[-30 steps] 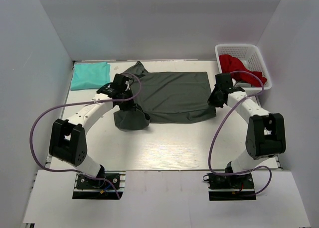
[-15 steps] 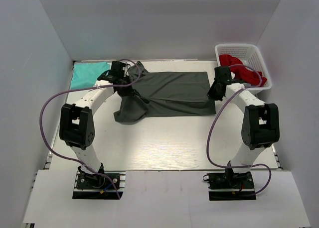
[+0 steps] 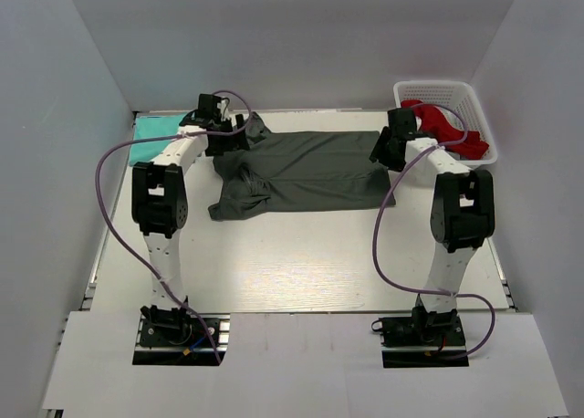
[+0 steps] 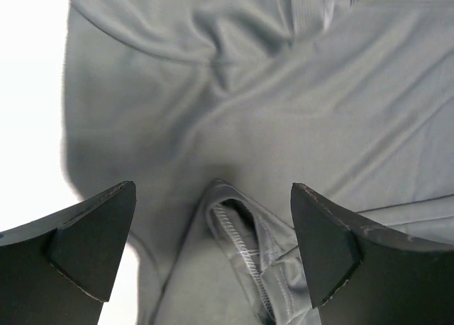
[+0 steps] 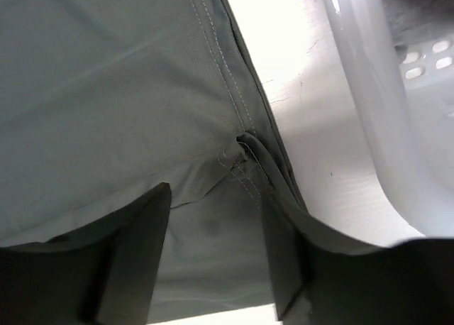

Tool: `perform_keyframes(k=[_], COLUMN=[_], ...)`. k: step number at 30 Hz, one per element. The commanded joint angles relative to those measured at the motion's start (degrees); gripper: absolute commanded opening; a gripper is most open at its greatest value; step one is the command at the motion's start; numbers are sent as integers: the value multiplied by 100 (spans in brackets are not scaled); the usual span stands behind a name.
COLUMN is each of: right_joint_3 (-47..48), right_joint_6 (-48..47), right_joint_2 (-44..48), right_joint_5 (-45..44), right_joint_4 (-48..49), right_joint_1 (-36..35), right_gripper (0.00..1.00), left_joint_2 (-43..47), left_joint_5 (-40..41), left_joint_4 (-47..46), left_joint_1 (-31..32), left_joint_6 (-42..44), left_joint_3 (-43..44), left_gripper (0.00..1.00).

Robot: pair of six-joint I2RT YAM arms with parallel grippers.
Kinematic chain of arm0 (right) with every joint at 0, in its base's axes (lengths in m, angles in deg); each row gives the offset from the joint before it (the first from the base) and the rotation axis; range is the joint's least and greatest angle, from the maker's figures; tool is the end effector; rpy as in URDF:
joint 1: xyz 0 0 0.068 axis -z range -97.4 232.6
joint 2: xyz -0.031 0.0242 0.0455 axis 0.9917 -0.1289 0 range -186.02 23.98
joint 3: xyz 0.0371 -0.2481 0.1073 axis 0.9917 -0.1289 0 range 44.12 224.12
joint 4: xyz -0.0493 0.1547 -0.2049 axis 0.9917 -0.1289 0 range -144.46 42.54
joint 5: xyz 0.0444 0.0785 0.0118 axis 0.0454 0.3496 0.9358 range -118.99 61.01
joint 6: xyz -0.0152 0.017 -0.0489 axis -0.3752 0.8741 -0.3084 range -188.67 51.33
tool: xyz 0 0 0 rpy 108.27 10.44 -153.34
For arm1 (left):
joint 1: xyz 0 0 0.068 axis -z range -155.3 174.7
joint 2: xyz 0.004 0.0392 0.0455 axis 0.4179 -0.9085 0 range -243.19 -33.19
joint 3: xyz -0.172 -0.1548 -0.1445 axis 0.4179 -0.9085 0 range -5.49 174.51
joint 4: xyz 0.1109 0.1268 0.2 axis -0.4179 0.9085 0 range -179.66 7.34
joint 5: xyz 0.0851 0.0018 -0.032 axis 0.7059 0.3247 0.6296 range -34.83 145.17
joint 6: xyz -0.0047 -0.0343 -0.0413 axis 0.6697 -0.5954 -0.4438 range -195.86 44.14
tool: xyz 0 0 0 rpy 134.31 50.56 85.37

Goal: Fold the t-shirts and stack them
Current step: Fold the flattened tshirt in 1/3 of the way

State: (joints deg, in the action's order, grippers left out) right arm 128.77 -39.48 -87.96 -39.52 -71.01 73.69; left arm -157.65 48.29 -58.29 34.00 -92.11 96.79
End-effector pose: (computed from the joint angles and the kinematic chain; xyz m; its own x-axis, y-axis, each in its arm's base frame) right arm 0.4285 0.0605 0.2149 -0.6875 0.3776 -0.6203 0.3401 0.9221 0.1844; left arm 0.4770 -0.0823 0.2063 -0.8266 -0.1463 -0.5434 -0.0008 0.9659 -0.2588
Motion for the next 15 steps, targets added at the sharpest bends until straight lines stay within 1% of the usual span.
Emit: perform_keyframes(k=[1,2,3,4,5,6,8,10,12,15], right_joint_3=[-8,-305,-404,-500,-580,-859,-1106,-1492,-1748,-1995], right_joint_6=[-177,-186,-203,-203,-238,-256,-378,-352,-361,-361], right_joint_2=[425,514,594,768,901,1128,1270,1447,1630,1676], right_joint_5=[-47,-3,15,7,7,41,59,269,462,753], right_joint_4=[192,323,342,368,412,439,491,684,868,1133], right_joint_1=[-6,-32,-6,-23,-41,-67,-93,-146,-208,-269], right_gripper=[61,65,75,81,86,90,90,90,90,90], left_joint_2=[650,791,940,1089,1395,1529,1758,1978,1979,1707], left_joint_5=[-77,-225,-227,-288,-454,-647,-1330,-1614,-1773,-1774], left_joint_4=[255,255,185,54,-43,-235,-491,-710,-807,-713], left_joint_1=[-77,-77,-17,36,106,107,107,238,317,467], left_joint_6=[122,122,122,122,70,-35,-106,-106,-185,-185], left_joint_3=[197,-4,-241,-731,-988,-1443,-1859,-2245,-2396,-2310], left_gripper=[100,100,100,100,100,100,100,100,100,100])
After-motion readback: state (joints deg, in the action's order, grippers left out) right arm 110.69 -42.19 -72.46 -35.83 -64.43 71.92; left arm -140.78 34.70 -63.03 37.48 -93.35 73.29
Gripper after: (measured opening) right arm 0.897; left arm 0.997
